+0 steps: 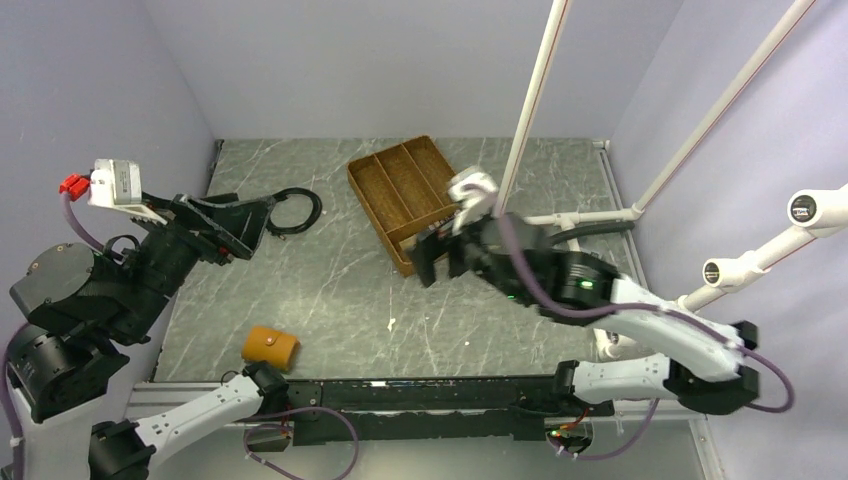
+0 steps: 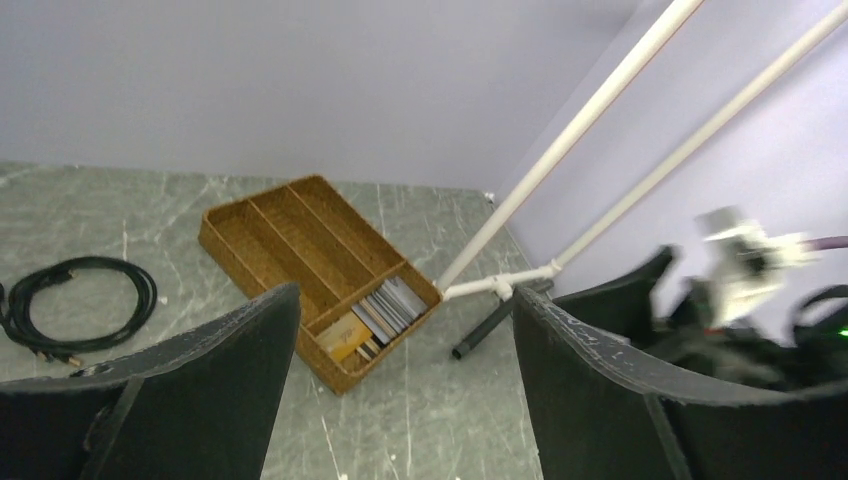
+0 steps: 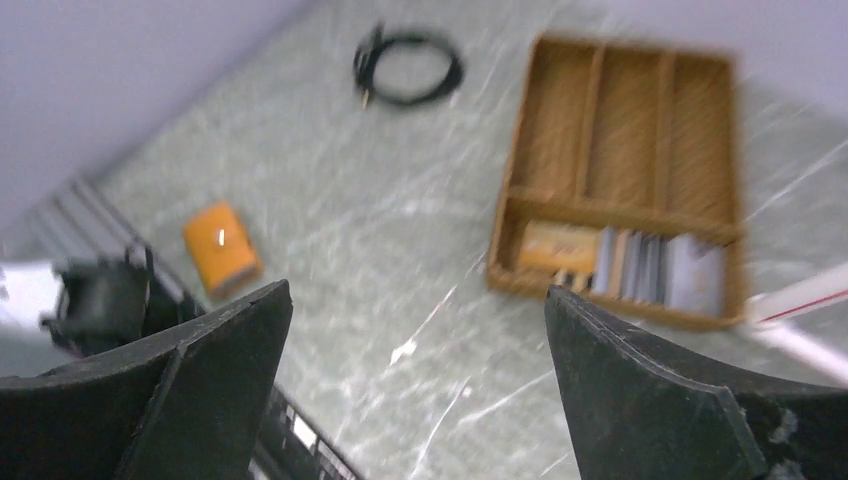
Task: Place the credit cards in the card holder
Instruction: Reset both arms
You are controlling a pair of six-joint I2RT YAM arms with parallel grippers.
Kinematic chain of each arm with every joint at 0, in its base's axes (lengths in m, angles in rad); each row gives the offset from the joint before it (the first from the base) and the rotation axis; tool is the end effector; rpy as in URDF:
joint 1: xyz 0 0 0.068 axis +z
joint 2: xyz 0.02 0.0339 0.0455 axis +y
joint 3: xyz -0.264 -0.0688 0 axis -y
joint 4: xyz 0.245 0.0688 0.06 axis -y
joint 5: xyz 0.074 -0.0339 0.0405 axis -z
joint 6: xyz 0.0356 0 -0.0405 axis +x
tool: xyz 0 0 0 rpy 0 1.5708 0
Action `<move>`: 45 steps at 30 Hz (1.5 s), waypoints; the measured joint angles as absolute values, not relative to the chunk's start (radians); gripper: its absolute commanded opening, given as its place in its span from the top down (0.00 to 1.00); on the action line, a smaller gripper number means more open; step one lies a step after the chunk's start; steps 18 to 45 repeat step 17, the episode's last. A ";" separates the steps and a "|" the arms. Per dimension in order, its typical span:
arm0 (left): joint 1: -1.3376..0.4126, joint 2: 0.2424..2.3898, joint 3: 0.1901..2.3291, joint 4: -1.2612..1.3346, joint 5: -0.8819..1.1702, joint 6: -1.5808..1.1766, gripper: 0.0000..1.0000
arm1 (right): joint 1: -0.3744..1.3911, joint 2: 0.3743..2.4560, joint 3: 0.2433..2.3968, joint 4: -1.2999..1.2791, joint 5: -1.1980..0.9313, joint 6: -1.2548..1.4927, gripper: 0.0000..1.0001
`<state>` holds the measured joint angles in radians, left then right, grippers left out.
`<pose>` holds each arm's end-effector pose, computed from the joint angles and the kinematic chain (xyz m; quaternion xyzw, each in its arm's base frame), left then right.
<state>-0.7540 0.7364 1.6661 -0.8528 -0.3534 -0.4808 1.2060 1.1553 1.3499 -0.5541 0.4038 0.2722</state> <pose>0.0303 -0.0115 0.5313 -0.0367 0.6802 -0.3208 0.6581 0.0994 0.2212 0.4237 -0.2606 0.7706 0.2539 0.5233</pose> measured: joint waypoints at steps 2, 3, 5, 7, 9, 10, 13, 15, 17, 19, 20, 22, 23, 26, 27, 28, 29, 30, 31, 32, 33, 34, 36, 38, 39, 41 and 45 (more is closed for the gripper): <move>-0.754 0.743 1.666 -0.825 -0.364 -0.463 0.17 | 1.207 1.082 1.407 -0.554 0.477 0.229 0.00; -0.754 0.748 1.666 -0.810 -0.365 -0.454 0.17 | 1.207 1.052 1.434 -0.548 0.509 0.202 0.00; -0.754 0.757 1.666 -0.785 -0.366 -0.440 0.17 | 1.207 1.005 1.481 -0.528 0.559 0.146 0.00; -0.754 0.765 1.666 -0.765 -0.368 -0.429 0.17 | 1.208 0.968 1.534 -0.486 0.610 0.068 0.00; -0.754 0.771 1.666 -0.755 -0.373 -0.422 0.17 | 1.208 0.946 1.571 -0.448 0.641 0.008 0.00; -0.754 0.773 1.666 -0.752 -0.376 -0.419 0.17 | 1.208 0.939 1.583 -0.429 0.650 -0.015 0.00; -0.754 0.775 1.666 -0.744 -0.384 -0.409 0.17 | 1.208 0.914 1.594 -0.359 0.662 -0.084 0.00; -0.754 0.776 1.666 -0.744 -0.390 -0.405 0.17 | 1.208 0.904 1.588 -0.327 0.664 -0.114 0.00; -0.754 0.776 1.666 -0.744 -0.392 -0.404 0.17 | 1.208 0.878 1.548 -0.278 0.664 -0.139 0.00; -0.754 0.776 1.666 -0.744 -0.392 -0.404 0.17 | 1.208 0.878 1.548 -0.278 0.664 -0.139 0.00; -0.754 0.776 1.666 -0.744 -0.392 -0.404 0.17 | 1.208 0.878 1.548 -0.278 0.664 -0.139 0.00; -0.754 0.776 1.666 -0.744 -0.392 -0.404 0.17 | 1.208 0.878 1.548 -0.278 0.664 -0.139 0.00; -0.754 0.776 1.666 -0.744 -0.392 -0.404 0.17 | 1.208 0.878 1.548 -0.278 0.664 -0.139 0.00; -0.754 0.776 1.666 -0.744 -0.392 -0.404 0.17 | 1.208 0.878 1.548 -0.278 0.664 -0.139 0.00; -0.754 0.776 1.666 -0.744 -0.392 -0.404 0.17 | 1.208 0.878 1.548 -0.278 0.664 -0.139 0.00; -0.754 0.776 1.666 -0.744 -0.392 -0.404 0.17 | 1.208 0.878 1.548 -0.278 0.664 -0.139 0.00; -0.754 0.776 1.666 -0.744 -0.392 -0.404 0.17 | 1.208 0.878 1.548 -0.278 0.664 -0.139 0.00; -0.754 0.776 1.666 -0.744 -0.392 -0.404 0.17 | 1.208 0.878 1.548 -0.278 0.664 -0.139 0.00; -0.754 0.776 1.666 -0.744 -0.392 -0.404 0.17 | 1.208 0.878 1.548 -0.278 0.664 -0.139 0.00; -0.754 0.776 1.666 -0.744 -0.392 -0.404 0.17 | 1.208 0.878 1.548 -0.278 0.664 -0.139 0.00; -0.754 0.776 1.666 -0.744 -0.392 -0.404 0.17 | 1.208 0.878 1.548 -0.278 0.664 -0.139 0.00; -0.754 0.776 1.666 -0.744 -0.392 -0.404 0.17 | 1.208 0.878 1.548 -0.278 0.664 -0.139 0.00; -0.754 0.776 1.666 -0.744 -0.392 -0.404 0.17 | 1.208 0.878 1.548 -0.278 0.664 -0.139 0.00; -0.754 0.776 1.666 -0.744 -0.392 -0.404 0.17 | 1.208 0.878 1.548 -0.278 0.664 -0.139 0.00; -0.754 0.776 1.666 -0.744 -0.392 -0.404 0.17 | 1.208 0.878 1.548 -0.278 0.664 -0.139 0.00; -0.754 0.776 1.666 -0.744 -0.392 -0.404 0.17 | 1.208 0.878 1.548 -0.278 0.664 -0.139 0.00; -0.754 0.776 1.666 -0.744 -0.392 -0.404 0.17 | 1.208 0.878 1.548 -0.278 0.664 -0.139 0.00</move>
